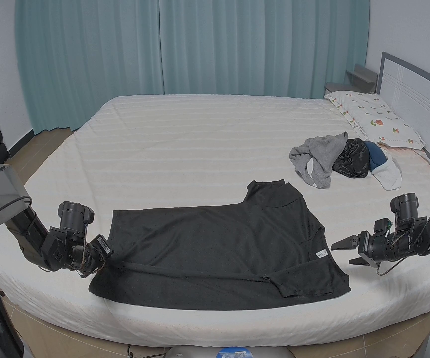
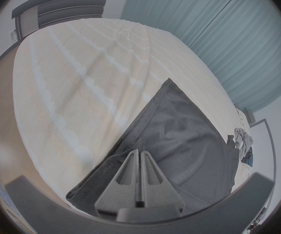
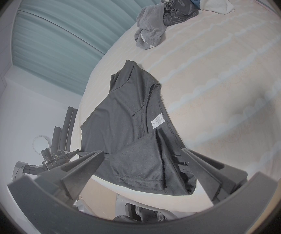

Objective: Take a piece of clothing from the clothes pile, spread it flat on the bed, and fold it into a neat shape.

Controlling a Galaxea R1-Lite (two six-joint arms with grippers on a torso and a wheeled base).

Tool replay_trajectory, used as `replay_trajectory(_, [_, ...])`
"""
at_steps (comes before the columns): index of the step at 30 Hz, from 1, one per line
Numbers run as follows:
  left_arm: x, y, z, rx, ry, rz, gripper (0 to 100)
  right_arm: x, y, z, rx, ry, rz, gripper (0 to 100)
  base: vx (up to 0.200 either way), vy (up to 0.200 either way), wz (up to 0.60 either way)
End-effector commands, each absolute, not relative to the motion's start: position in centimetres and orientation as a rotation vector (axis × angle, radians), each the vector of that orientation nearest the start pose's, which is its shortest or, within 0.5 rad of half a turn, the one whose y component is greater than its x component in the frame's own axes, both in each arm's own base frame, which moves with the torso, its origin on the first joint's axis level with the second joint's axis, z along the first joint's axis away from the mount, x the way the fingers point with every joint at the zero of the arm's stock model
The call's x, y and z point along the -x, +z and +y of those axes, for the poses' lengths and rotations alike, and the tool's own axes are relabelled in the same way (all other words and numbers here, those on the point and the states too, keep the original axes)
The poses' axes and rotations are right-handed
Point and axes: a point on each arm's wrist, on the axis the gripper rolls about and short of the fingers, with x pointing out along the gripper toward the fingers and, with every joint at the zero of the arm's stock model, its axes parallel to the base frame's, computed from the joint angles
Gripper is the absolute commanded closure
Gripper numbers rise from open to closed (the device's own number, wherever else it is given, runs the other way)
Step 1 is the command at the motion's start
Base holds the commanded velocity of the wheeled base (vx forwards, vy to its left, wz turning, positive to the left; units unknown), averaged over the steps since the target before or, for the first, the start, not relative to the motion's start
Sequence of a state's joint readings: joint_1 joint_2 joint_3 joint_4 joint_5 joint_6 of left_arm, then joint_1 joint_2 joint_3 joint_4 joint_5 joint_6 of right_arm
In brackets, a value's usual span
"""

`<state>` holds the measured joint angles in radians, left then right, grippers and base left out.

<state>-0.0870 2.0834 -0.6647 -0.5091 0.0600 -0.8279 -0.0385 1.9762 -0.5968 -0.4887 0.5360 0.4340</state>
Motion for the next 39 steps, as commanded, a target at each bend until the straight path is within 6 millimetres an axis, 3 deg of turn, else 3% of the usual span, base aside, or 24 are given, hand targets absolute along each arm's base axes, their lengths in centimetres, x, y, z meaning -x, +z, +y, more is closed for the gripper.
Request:
replay_trajectory(1, [-31.0, 2.4, -2.3, 0.711, 0.352, 0.842, 100, -29.1, 4.1, 0.0, -0.654, 0.277, 0.955, 0, 0.000, 0.000, 0.00])
replay_trajectory(17, [-31.1, 2.1, -2.4, 0.722, 0.343, 0.858, 100, -32.2, 0.2, 2.7, -0.573, 0.389, 0.906, 0, 0.000, 0.000, 0.00])
replay_trajectory(30, [-31.0, 2.2, -2.5, 0.721, 0.339, 0.860, 100, -32.3, -1.9, 2.3, -0.508, 0.475, 0.934, 0, 0.000, 0.000, 0.00])
replay_trajectory(39, [-31.0, 2.1, -2.6, 0.721, 0.338, 0.864, 100, -32.6, -2.1, 1.9, -0.498, 0.473, 0.919, 0, 0.000, 0.000, 0.00])
